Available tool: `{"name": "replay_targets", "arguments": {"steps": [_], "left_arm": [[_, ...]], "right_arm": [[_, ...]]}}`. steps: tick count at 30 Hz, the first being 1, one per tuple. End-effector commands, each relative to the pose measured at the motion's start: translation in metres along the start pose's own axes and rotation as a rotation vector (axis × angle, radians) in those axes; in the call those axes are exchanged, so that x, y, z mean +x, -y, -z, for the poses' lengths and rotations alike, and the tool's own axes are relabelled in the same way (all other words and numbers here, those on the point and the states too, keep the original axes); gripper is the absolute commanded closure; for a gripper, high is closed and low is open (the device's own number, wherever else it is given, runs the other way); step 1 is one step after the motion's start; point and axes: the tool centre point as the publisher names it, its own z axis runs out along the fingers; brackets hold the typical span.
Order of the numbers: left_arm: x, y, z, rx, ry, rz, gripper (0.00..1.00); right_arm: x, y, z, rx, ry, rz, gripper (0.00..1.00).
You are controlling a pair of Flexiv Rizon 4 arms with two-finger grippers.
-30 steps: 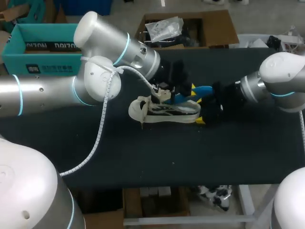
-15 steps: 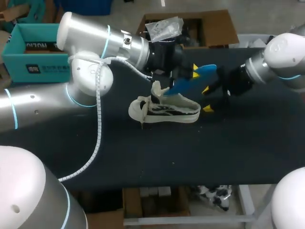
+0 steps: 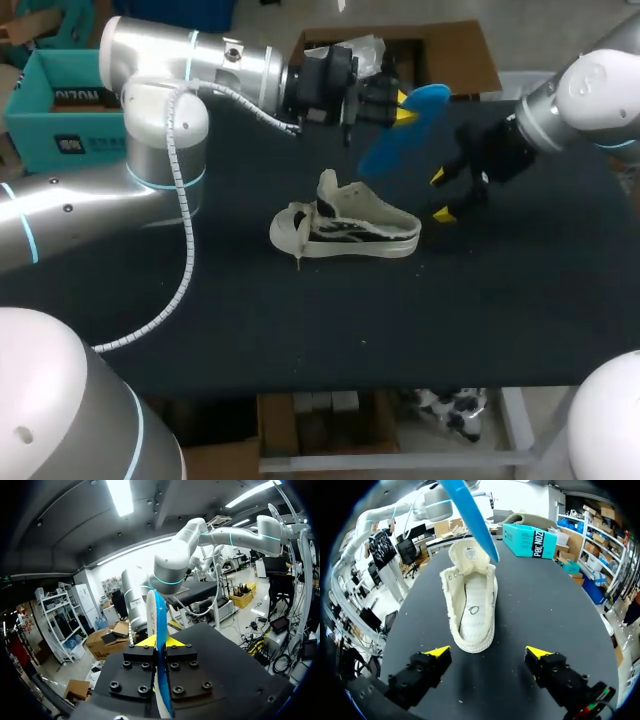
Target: Open the shoe tongue, take the insole out of the shoe, put the insole back into the shoe, and pack the shoe into the shoebox
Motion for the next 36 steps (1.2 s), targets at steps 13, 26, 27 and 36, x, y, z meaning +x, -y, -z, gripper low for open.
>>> {"name": "replay_targets", "arguments": {"steps": [13,26,27,36], "left_arm": [[-0.008,0.025,0.023,0.151,0.023,0.016,1.0],[-0.001,0.067,0.096,0.209,0.157,0.057,1.0],[0.001,0.069,0.101,0.201,0.174,0.053,1.0],[0.008,0.065,0.141,0.208,0.257,0.12,1.0]], "right_arm": [[-0.008,-0.017,0.011,0.124,0.001,-0.012,0.0],[-0.007,-0.055,0.013,0.316,0.048,-0.01,0.0],[-0.006,-0.057,0.012,0.331,0.053,-0.01,0.0],[0.0,-0.075,-0.003,0.384,0.078,0.032,0.0]]}}
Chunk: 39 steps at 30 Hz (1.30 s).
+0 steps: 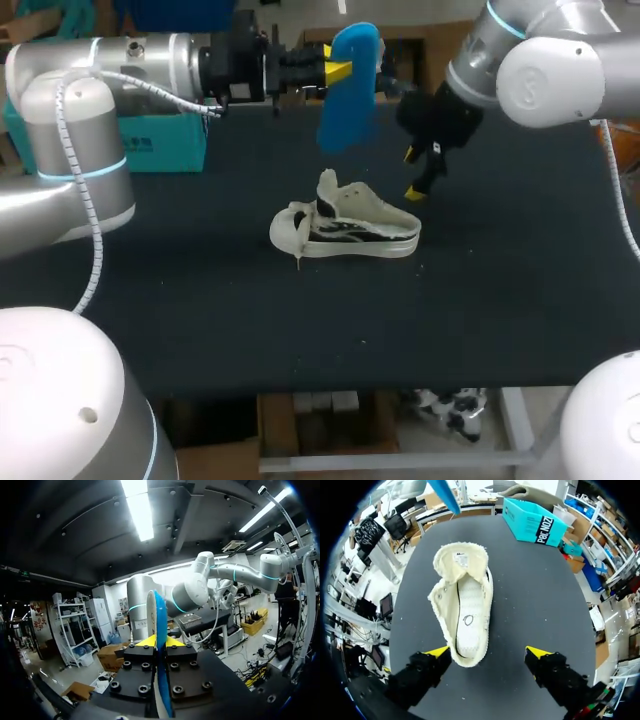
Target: Open the shoe tongue, take the insole out of the shoe, put the insole back into the shoe, and pack the shoe into the shoebox
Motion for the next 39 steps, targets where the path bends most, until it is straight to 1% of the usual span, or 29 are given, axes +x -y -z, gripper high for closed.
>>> {"name": "replay_targets", "arguments": {"steps": [1,5,9,16,20,24,26,28,32,33,34,37,38,39], "left_arm": [[0.008,0.001,0.03,0.002,0.111,0.019,1.0],[0.005,-0.002,0.053,0.025,0.142,0.058,1.0],[0.002,-0.007,0.073,0.032,0.185,0.087,1.0],[0.001,-0.012,0.101,0.029,0.235,0.122,1.0],[-0.001,-0.019,0.116,0.03,0.265,0.154,1.0],[0.0,-0.025,0.123,0.031,0.284,0.173,1.0],[0.0,-0.027,0.127,0.03,0.288,0.177,1.0],[0.001,-0.03,0.131,0.025,0.295,0.18,1.0],[0.003,-0.036,0.138,0.025,0.305,0.188,1.0],[0.003,-0.037,0.138,0.024,0.308,0.19,1.0],[0.002,-0.037,0.138,0.023,0.311,0.192,1.0],[0.001,-0.041,0.141,0.021,0.314,0.2,1.0],[0.0,-0.042,0.142,0.021,0.315,0.202,1.0],[0.0,-0.042,0.142,0.021,0.315,0.204,1.0]], "right_arm": [[0.006,-0.012,-0.004,0.054,0.025,0.006,0.0],[0.007,-0.025,-0.007,0.074,0.041,0.026,0.0],[0.0,-0.037,-0.013,0.11,0.038,0.04,0.0],[-0.012,-0.06,-0.031,0.223,0.022,0.05,0.0],[-0.016,-0.067,-0.041,0.269,0.014,0.052,0.0],[-0.018,-0.07,-0.049,0.304,0.01,0.046,0.0],[-0.017,-0.069,-0.053,0.325,0.007,0.036,0.15],[-0.017,-0.067,-0.057,0.334,0.001,0.029,0.19],[-0.016,-0.063,-0.062,0.34,-0.007,0.013,0.22],[-0.016,-0.062,-0.064,0.341,-0.01,0.01,0.25],[-0.016,-0.061,-0.065,0.34,-0.011,0.008,0.26],[-0.016,-0.061,-0.069,0.336,-0.017,0.003,0.35],[-0.016,-0.061,-0.071,0.335,-0.018,0.003,0.51],[-0.016,-0.061,-0.072,0.335,-0.02,0.002,0.62]]}}
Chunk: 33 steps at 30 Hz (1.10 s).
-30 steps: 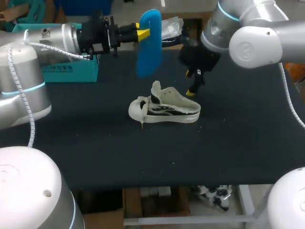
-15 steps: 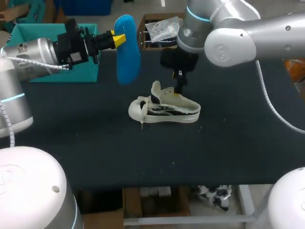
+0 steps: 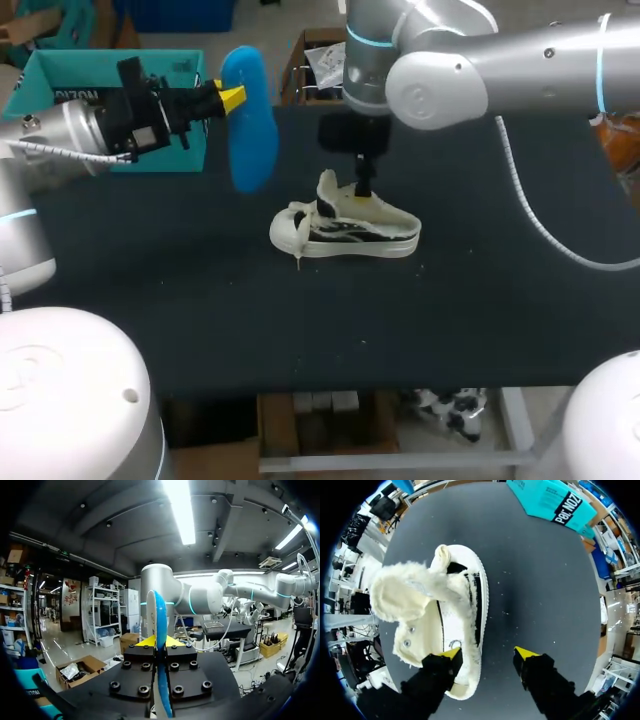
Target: Open the shoe tongue, take the insole out of the shoe, put the insole back into the shoe, and pack the shoe into the shoebox
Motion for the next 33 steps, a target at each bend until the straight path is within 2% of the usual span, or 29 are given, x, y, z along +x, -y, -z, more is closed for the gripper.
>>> {"name": "replay_targets", "arguments": {"steps": [1,2,11,17,25,33], "left_arm": [[-0.001,-0.002,0.001,0.003,0.007,0.003,1.0],[-0.002,-0.003,0.002,0.004,0.008,0.006,1.0],[-0.011,-0.008,0.004,0.001,0.005,0.014,1.0],[-0.016,-0.015,-0.003,0.0,-0.034,0.027,1.0],[-0.028,-0.015,-0.028,0.014,-0.146,0.02,1.0],[-0.045,0.0,-0.058,0.029,-0.307,-0.017,1.0]], "right_arm": [[-0.003,-0.005,-0.004,0.018,-0.008,-0.002,0.72],[-0.003,-0.005,-0.004,0.02,-0.008,-0.003,1.0],[0.002,-0.006,-0.006,0.042,-0.007,-0.01,1.0],[0.011,-0.001,-0.004,0.054,-0.008,-0.047,1.0],[0.03,0.015,0.009,0.0,0.006,-0.202,1.0],[0.053,0.031,0.028,-0.081,0.021,-0.449,1.0]]}}
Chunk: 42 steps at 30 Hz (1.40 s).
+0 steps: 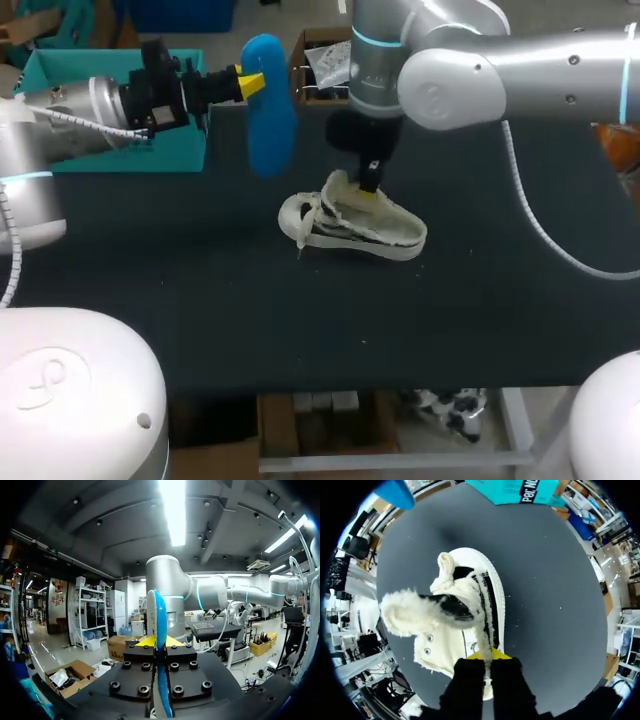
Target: Open the shoe tongue, take the insole out of the shoe, put the insole back into the shoe, and pack the shoe into the shoebox
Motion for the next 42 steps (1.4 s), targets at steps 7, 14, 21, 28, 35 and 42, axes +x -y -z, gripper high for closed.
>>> {"name": "replay_targets", "arguments": {"steps": [7,14,21,28,35,42], "left_arm": [[-0.037,0.015,-0.033,0.023,-0.308,-0.047,1.0],[-0.056,0.021,-0.045,0.038,-0.431,-0.059,1.0],[-0.074,0.019,-0.042,0.063,-0.489,-0.052,1.0],[-0.089,0.006,-0.033,0.066,-0.501,-0.027,1.0],[-0.092,0.004,-0.03,0.061,-0.504,-0.025,1.0],[-0.089,0.006,-0.028,0.055,-0.504,-0.031,1.0]], "right_arm": [[0.033,0.026,0.026,-0.175,-0.018,-0.318,1.0],[0.046,0.015,0.032,-0.274,-0.051,-0.503,1.0],[0.057,0.002,0.034,-0.303,-0.071,-0.621,1.0],[0.057,0.0,0.009,-0.325,-0.14,-0.675,1.0],[0.049,-0.001,-0.004,-0.317,-0.176,-0.667,1.0],[0.043,-0.004,-0.008,-0.308,-0.202,-0.651,1.0]]}}
